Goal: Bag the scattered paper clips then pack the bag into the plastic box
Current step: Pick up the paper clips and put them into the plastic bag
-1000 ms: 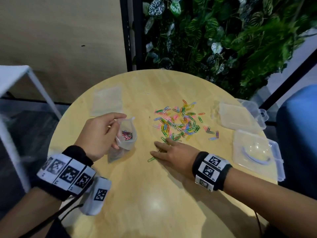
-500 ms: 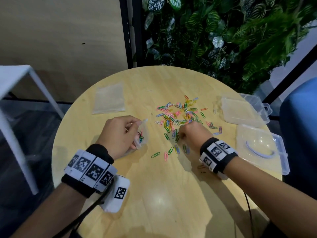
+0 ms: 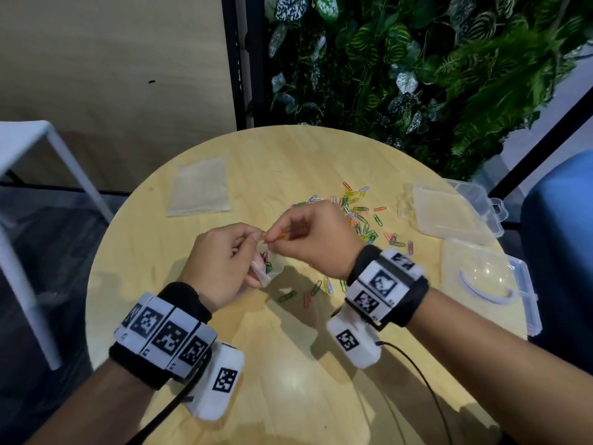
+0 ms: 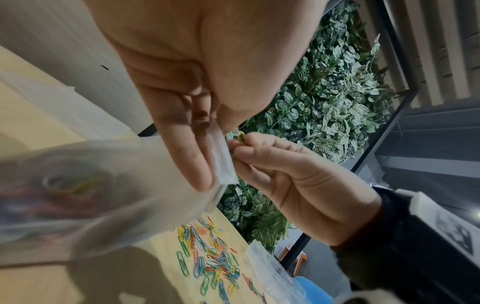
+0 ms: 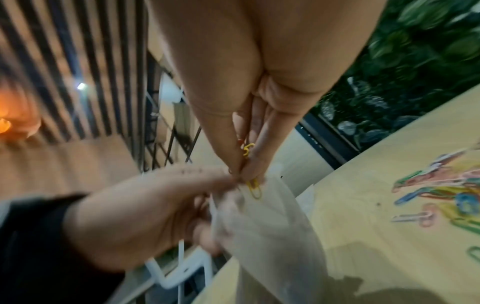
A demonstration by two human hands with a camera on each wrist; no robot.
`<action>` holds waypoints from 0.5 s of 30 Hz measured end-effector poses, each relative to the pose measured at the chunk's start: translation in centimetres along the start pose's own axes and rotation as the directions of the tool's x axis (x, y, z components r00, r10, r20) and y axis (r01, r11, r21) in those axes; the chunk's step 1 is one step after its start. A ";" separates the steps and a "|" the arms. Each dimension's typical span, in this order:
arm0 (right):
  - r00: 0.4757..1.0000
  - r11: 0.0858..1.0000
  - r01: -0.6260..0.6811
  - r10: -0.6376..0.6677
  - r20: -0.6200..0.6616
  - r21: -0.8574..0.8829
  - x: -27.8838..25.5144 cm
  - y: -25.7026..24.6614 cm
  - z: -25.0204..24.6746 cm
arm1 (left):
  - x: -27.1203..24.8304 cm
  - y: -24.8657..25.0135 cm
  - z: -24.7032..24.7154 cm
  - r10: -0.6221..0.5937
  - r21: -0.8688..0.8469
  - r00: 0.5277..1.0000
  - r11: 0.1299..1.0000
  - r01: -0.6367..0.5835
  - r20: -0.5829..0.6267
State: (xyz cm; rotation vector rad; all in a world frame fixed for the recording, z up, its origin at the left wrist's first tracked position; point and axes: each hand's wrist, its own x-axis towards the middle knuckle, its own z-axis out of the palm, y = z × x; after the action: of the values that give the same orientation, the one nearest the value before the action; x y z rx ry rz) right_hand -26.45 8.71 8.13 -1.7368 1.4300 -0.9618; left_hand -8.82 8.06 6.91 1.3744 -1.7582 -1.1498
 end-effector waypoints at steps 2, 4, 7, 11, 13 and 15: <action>0.994 0.991 0.082 -0.073 0.082 -0.106 0.1 0.0 1.2 | 0.1 -0.2 -0.4 -0.007 -0.002 1.000 1.000 0.007 0.006; 0.974 0.957 0.171 -0.127 0.188 -0.236 0.0 -0.3 1.3 | 0.5 -0.4 -1.1 -0.011 -0.006 1.000 1.000 0.011 0.014; 0.970 0.958 0.195 -0.157 0.184 -0.212 0.4 -1.0 -0.2 | 1.4 -0.9 -2.4 -0.043 -0.049 0.999 0.998 0.042 -0.017; 0.998 0.956 -0.024 0.039 0.047 -0.291 3.8 1.5 -4.2 | 1.9 -1.2 -3.2 -0.072 -0.113 0.995 0.992 0.064 -0.067; 0.974 0.818 -0.204 0.226 -0.026 -0.538 6.8 5.2 -6.3 | 1.9 -1.2 -3.4 -0.078 -0.125 0.994 0.990 0.069 -0.070; 0.907 0.635 -0.380 0.399 -0.135 -0.673 9.0 8.7 -7.5 | 1.9 -1.2 -3.7 -0.073 -0.120 0.995 0.991 0.064 -0.071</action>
State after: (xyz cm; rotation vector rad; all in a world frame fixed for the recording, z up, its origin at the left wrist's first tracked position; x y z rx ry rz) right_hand -36.07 -1.99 5.42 -1.7697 2.2216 -0.1414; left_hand -5.65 5.19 7.32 1.3979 -1.5756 -1.2025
